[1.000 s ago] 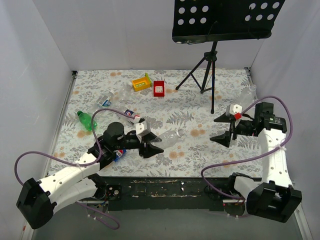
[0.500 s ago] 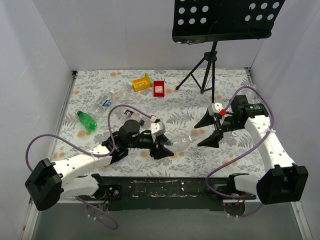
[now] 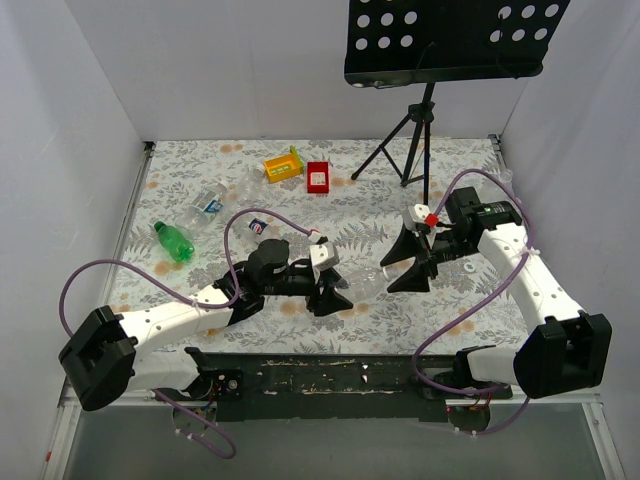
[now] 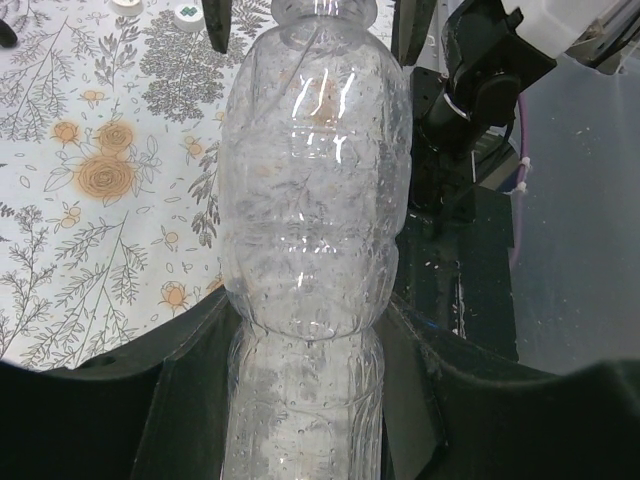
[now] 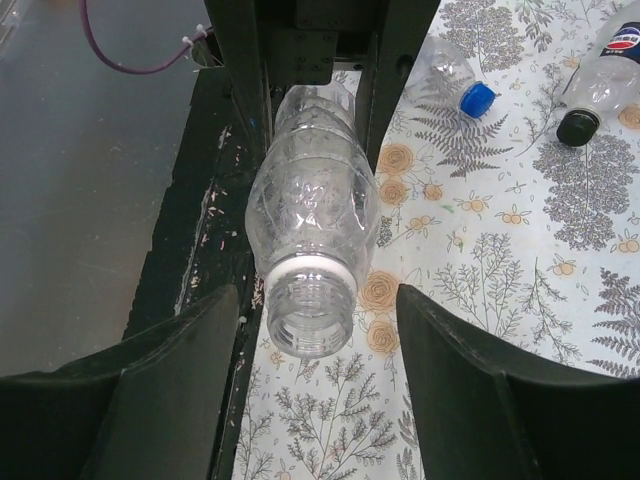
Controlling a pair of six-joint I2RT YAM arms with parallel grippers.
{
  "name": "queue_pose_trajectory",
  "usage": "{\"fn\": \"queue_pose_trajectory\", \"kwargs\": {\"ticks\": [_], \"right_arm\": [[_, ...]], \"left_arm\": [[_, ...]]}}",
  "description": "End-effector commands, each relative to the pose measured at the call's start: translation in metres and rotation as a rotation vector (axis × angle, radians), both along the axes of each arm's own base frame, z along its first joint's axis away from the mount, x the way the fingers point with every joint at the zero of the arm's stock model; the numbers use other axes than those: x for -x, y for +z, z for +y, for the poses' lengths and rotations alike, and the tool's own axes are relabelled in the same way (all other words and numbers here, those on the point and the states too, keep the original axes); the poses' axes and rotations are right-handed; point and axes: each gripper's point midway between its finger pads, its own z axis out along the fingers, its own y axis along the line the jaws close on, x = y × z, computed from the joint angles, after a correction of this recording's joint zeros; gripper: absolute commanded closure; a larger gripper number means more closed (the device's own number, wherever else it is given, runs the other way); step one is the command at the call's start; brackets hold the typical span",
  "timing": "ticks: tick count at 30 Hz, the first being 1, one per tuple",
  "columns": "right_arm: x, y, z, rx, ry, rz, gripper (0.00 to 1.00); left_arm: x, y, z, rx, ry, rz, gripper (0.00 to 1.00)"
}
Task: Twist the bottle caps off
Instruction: Place the plastic bottle at the center of the board.
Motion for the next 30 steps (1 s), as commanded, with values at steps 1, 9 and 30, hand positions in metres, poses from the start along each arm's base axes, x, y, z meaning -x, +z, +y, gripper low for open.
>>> {"fn": "queue_pose_trajectory", "kwargs": {"ticks": [1,9,30], "right_arm": [[-0.002,0.017,0.004,-0.030,0.000,-0.018,0.32],[-0.004,0.016,0.005,-0.028,-0.008,0.012,0.50],[-0.009,0.010,0.002,0.027,-0.039,0.018,0.99]], "left_arm": [[-0.009,0.019,-0.006,0.039,0.029,-0.055,0.87],[-0.012,0.015,-0.006,0.030,0.040,-0.054,0.87],[-0.019,0.019,-0.004,0.040,0.092,-0.053,0.55]]}}
